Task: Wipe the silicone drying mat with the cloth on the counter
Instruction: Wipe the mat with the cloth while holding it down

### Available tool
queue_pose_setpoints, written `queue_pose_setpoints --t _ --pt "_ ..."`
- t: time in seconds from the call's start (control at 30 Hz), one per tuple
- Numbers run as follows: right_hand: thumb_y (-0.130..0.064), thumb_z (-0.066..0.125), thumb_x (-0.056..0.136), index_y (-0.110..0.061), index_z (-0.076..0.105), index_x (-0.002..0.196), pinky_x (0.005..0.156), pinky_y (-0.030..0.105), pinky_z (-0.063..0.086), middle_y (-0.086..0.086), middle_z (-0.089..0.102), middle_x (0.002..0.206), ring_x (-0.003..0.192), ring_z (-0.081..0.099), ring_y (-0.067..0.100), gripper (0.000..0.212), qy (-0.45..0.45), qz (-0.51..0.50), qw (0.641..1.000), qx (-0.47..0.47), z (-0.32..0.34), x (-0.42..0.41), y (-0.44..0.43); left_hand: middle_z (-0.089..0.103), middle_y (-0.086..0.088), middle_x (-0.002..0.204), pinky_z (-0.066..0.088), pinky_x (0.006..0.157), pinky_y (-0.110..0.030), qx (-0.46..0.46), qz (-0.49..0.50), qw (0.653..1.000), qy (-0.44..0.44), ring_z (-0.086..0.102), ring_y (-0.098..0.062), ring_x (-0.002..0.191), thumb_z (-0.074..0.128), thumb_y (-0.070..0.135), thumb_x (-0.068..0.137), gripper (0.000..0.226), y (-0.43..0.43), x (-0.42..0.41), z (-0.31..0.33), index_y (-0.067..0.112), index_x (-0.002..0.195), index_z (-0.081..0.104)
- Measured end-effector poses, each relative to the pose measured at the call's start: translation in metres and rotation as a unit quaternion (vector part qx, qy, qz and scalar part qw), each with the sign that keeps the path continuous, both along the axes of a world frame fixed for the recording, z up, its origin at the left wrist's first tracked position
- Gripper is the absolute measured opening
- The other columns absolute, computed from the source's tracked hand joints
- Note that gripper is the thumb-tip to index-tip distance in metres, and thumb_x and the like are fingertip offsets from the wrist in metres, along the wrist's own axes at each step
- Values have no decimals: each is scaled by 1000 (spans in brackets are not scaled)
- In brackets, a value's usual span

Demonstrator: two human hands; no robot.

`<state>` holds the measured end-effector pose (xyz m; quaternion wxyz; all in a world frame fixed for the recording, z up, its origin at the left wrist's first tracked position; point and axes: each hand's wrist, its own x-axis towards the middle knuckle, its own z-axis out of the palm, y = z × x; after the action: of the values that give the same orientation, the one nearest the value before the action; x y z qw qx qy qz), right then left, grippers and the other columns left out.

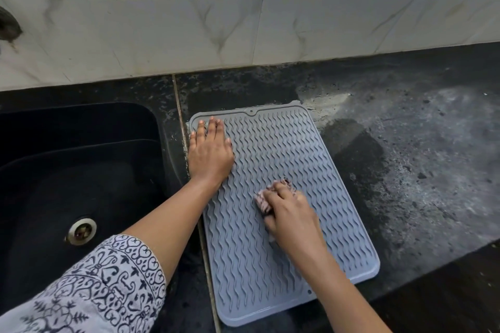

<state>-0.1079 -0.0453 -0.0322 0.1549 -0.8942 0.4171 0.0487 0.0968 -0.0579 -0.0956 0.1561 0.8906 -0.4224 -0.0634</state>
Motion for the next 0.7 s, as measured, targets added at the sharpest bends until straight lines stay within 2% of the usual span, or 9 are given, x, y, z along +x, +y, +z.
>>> queue_pose_setpoints --t 0.1,0.17,0.23,0.3,0.37,0.5,0.63,0.7 --pt "-27 50 91 -22 51 127 95 35 37 -3 48 133 117 46 23 36 -62 -23 998 20 14 16 -22 15 -2 160 5 119 -41 -3 -4 1000 1 6 -22 147 25 34 100 55 0 0 0 16 152 18" --pt "-31 48 92 -21 51 127 102 39 32 1 47 135 127 37 26 36 -99 -51 994 -9 8 52 -49 15 -2 160 5 119 -41 -1 -5 1000 -2 6 -22 147 25 33 99 55 0 0 -1 16 151 19" --pt "-34 46 91 -20 46 132 110 47 24 5 42 142 138 23 31 43 -91 -72 993 -32 -8 85 -67 16 -2 159 6 119 -41 0 -4 1000 -6 7 -22 147 25 33 99 55 0 0 0 16 151 19" --pt "-33 47 89 -19 43 135 108 51 27 7 40 144 138 21 33 48 -66 -64 994 -59 -24 96 -76 17 -3 159 6 119 -41 2 -6 1000 -10 8 -23 147 26 33 99 55 0 0 0 16 151 20" --pt "-31 47 90 -16 45 132 102 45 37 9 45 139 131 31 31 45 -67 -40 993 -85 -33 86 -73 18 -3 159 6 118 -40 2 -4 1000 -11 8 -23 147 26 33 99 55 0 -1 0 16 151 21" --pt "-22 54 88 -12 54 121 94 38 43 9 54 128 123 41 29 35 -75 -14 993 -90 -28 34 -34 17 -3 159 5 118 -40 6 -2 1000 -10 8 -23 147 26 34 99 55 -1 0 0 16 151 21" --pt "-26 52 91 -18 50 127 92 31 44 0 50 130 122 41 21 36 -1 -9 999 -37 0 -26 19 16 -2 159 4 118 -40 6 -5 1000 -5 7 -23 147 26 34 100 55 0 1 0 16 151 20" --pt "-27 52 91 -19 57 117 87 30 47 -2 58 114 108 51 17 28 2 -22 1000 4 13 -30 15 15 -3 160 4 118 -41 6 -7 1000 -6 7 -23 147 25 34 100 55 0 0 1 16 151 19"
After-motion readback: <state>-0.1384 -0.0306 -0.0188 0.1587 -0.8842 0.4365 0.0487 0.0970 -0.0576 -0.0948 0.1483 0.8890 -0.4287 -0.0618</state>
